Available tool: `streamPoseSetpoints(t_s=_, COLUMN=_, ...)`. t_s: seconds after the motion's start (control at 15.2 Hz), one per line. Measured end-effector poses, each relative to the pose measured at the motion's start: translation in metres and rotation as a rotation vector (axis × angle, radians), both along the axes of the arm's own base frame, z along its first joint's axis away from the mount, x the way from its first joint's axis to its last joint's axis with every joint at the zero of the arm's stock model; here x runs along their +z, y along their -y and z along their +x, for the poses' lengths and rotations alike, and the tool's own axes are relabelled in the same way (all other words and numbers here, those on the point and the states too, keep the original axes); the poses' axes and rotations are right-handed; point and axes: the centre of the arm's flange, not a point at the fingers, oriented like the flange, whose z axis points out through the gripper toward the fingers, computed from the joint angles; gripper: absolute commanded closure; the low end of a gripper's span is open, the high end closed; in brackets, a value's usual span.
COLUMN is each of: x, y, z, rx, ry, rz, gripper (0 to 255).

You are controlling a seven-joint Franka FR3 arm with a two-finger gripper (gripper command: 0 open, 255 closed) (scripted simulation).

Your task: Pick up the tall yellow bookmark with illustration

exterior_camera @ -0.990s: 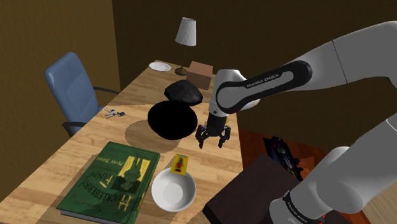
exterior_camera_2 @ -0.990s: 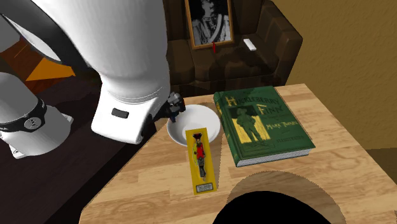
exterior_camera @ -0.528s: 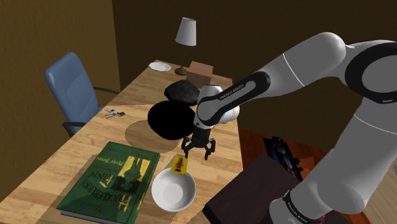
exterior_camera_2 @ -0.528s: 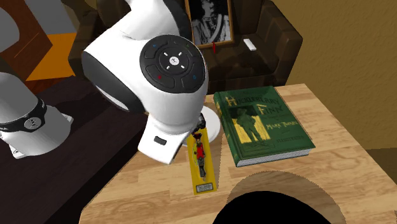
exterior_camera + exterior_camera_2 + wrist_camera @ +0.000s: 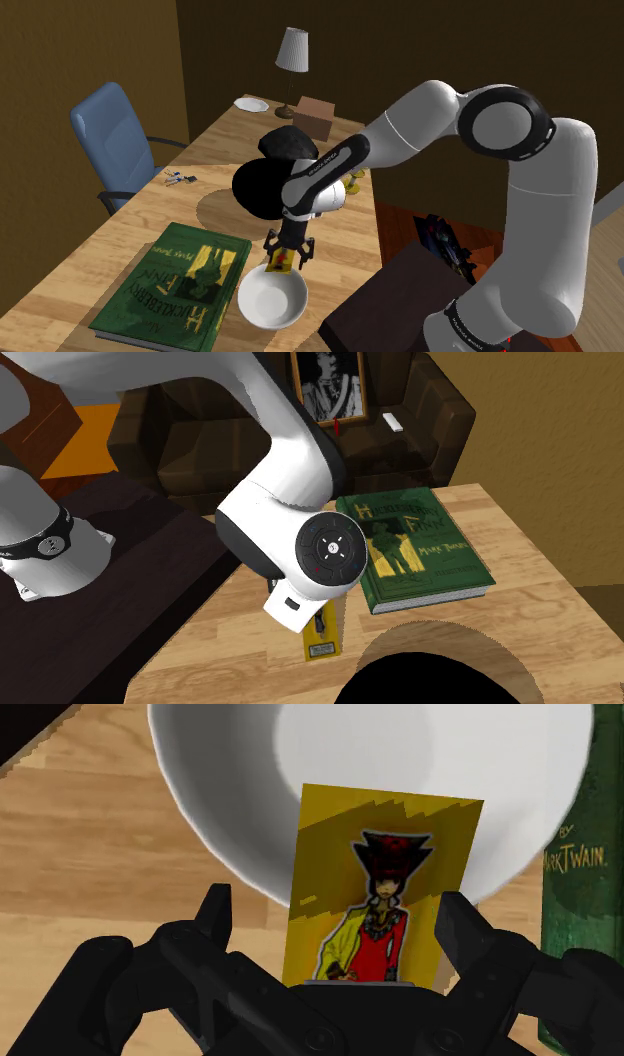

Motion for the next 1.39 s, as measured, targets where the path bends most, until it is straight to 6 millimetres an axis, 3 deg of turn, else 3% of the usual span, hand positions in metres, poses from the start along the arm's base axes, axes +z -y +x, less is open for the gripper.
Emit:
streamPoseSetpoints(t_s=0.26, x=-0.027, y=-0.008, z=0.004, rx=-0.027, ry=-0.017, rz=0.005, gripper=0)
streamPoseSetpoints(t_s=0.59, x=-0.047, y=-0.007, z=0.014, rx=-0.036, ry=0.007, rz=0.008, gripper=0)
streamPoseSetpoints(t_s=0.66, x=-0.049, y=-0.005, z=0.015, rx=-0.037, ry=0.006, rz=0.006, gripper=255)
streamPoseSetpoints(t_s=1.39, x=-0.052, y=-0.005, z=0.010, rx=-0.037, ry=-0.007, rz=0.004, gripper=255)
